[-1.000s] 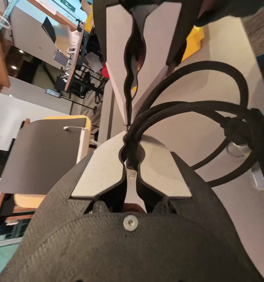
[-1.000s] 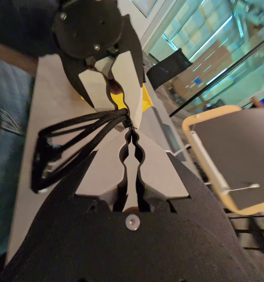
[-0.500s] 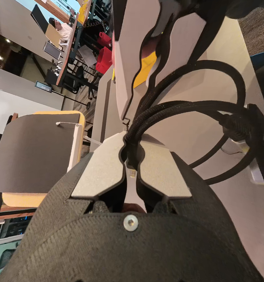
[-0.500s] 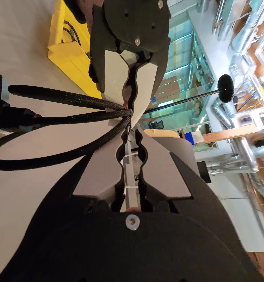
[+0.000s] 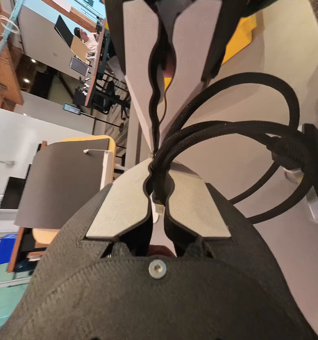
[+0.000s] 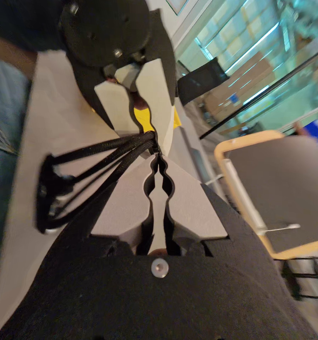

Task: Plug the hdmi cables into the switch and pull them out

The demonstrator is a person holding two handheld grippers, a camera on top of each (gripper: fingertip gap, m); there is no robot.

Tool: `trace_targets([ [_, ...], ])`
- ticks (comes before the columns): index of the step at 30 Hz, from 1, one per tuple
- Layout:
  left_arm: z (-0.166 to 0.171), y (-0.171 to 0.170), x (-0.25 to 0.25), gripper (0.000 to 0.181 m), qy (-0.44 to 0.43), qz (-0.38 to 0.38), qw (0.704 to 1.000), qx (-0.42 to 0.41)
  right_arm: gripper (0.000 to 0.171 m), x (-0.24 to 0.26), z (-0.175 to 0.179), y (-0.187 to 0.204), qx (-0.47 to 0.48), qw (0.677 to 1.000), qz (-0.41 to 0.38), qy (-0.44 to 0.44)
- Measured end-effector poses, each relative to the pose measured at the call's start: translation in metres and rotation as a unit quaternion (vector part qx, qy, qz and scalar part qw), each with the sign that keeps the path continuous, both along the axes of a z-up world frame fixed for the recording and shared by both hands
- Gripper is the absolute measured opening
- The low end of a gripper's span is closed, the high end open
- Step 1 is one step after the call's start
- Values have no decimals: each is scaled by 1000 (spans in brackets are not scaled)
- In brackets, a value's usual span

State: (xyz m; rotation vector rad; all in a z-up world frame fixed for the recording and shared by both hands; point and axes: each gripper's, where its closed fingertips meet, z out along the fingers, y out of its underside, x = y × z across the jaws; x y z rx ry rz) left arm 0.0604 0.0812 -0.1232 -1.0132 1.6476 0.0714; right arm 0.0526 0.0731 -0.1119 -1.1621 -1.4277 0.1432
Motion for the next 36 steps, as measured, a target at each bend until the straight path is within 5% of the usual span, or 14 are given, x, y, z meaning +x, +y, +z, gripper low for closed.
trace_targets([
  [3,5,4,-1,7,6,10,999,52,0,-2,-1,-4,-187,977,33,94],
  [5,7,5,-2,7,16,15,996,88,0,-4,-1,-14,-326,929,85,151],
  [8,6,4,0,7,15,12,995,95,0,-4,-1,-20,-409,882,130,193],
  [16,2,4,-3,7,-10,-1,1000,1,10,8,11,-4,-120,983,52,127],
  [22,0,-1,-3,7,-42,-21,995,-93,9,9,3,0,91,996,13,-11],
  [36,-4,-7,-2,7,-57,-40,986,-152,10,1,2,-19,138,988,55,-33],
])
